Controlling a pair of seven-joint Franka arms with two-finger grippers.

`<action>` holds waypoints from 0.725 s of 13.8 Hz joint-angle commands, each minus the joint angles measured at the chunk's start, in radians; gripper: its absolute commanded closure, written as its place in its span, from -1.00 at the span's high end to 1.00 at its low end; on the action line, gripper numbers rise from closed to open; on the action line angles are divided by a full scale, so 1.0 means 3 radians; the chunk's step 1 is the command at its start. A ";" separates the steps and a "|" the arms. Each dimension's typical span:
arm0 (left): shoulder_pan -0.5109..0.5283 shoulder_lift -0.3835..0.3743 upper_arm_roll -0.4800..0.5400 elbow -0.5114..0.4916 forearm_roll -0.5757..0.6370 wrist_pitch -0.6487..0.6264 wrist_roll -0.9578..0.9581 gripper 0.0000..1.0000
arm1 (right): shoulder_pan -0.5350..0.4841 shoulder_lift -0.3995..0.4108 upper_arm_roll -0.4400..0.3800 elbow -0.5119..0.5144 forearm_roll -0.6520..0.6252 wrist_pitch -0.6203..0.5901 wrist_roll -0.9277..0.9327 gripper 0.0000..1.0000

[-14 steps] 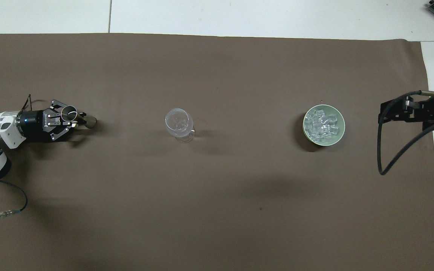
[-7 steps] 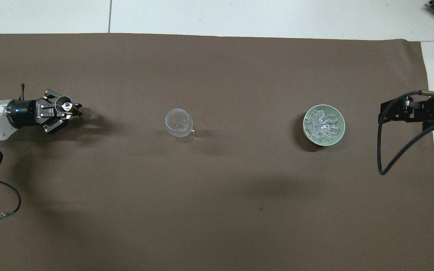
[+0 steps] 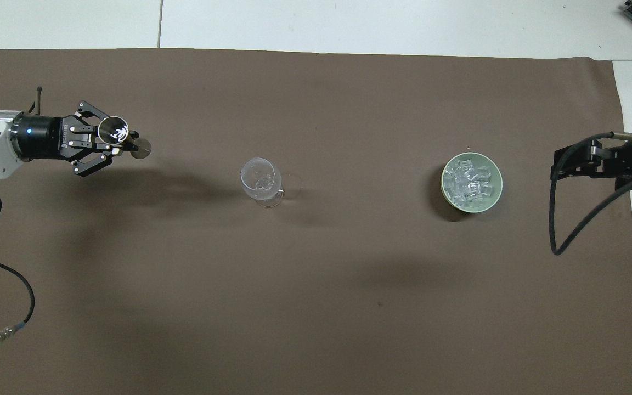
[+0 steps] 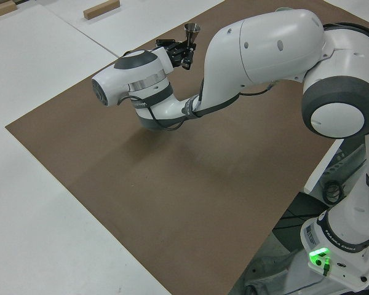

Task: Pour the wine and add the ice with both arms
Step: 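Lift the metal cup with the left gripper toward the clear glass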

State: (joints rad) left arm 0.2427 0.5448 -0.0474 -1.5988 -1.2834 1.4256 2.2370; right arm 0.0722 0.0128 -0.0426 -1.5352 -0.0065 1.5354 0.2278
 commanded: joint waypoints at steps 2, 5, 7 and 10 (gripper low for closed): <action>-0.0328 -0.0353 0.0061 -0.0361 -0.0012 0.0320 -0.0007 -1.00 | -0.0026 -0.0048 -0.0006 -0.0063 0.0083 0.0036 -0.0064 1.00; -0.0446 -0.0644 0.0066 -0.0673 -0.0012 0.0575 -0.0068 -1.00 | -0.0026 -0.0048 -0.0006 -0.0063 0.0083 0.0036 -0.0064 1.00; -0.0528 -0.0782 0.0066 -0.0836 -0.0012 0.0708 -0.0170 -1.00 | -0.0026 -0.0048 -0.0006 -0.0063 0.0083 0.0036 -0.0064 1.00; -0.0609 -0.1028 0.0066 -0.1036 -0.0007 0.0979 -0.0308 -1.00 | -0.0026 -0.0048 -0.0006 -0.0068 0.0083 0.0036 -0.0064 1.00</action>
State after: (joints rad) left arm 0.0901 0.3283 -0.0468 -1.8235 -1.2828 1.6553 2.1699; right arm 0.0722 0.0128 -0.0426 -1.5352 -0.0065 1.5354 0.2277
